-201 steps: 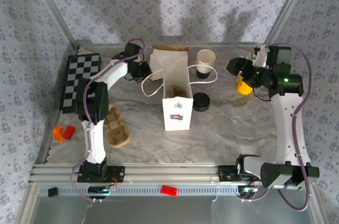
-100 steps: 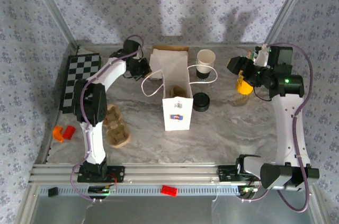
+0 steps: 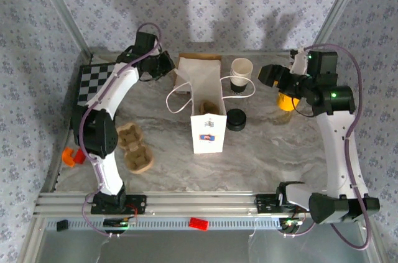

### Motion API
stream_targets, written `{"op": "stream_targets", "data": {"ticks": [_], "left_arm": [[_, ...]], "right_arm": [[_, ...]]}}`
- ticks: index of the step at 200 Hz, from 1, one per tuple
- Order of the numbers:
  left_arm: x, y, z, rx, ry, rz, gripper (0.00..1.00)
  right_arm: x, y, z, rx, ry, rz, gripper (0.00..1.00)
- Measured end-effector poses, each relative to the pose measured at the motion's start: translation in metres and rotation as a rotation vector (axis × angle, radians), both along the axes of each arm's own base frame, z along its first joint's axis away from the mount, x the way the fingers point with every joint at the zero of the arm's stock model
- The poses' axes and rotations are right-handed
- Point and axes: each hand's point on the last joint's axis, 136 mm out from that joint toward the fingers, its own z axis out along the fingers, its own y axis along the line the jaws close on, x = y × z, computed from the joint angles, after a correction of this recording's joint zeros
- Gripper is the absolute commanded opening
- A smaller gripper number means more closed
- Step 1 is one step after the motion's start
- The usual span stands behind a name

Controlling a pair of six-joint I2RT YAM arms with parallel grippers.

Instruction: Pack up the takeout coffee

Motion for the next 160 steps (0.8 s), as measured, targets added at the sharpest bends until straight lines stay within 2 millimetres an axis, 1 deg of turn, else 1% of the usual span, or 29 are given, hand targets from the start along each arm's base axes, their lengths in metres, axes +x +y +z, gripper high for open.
{"op": "stream_targets", "data": {"ticks": [49, 96, 139, 160], "left_arm": [[-0.001, -0.002, 0.055, -0.011, -0.126, -0.031, 0.00], [-0.004, -0.001, 0.092, -0.002, -0.194, -0.052, 0.00], [-0.013, 0.003, 0.128, 0.016, -0.250, -0.074, 0.00], [-0.021, 0.005, 0.157, 0.027, -0.301, -0.091, 0.00]], "right_arm": [[-0.004, 0.023, 0.015, -0.049, -0.073, 0.077, 0.76], [-0.005, 0.042, 0.022, -0.100, -0.117, 0.141, 0.75], [-0.003, 0.074, 0.037, -0.139, -0.190, 0.248, 0.74], [0.003, 0.090, 0.042, -0.149, -0.223, 0.299, 0.73]]}}
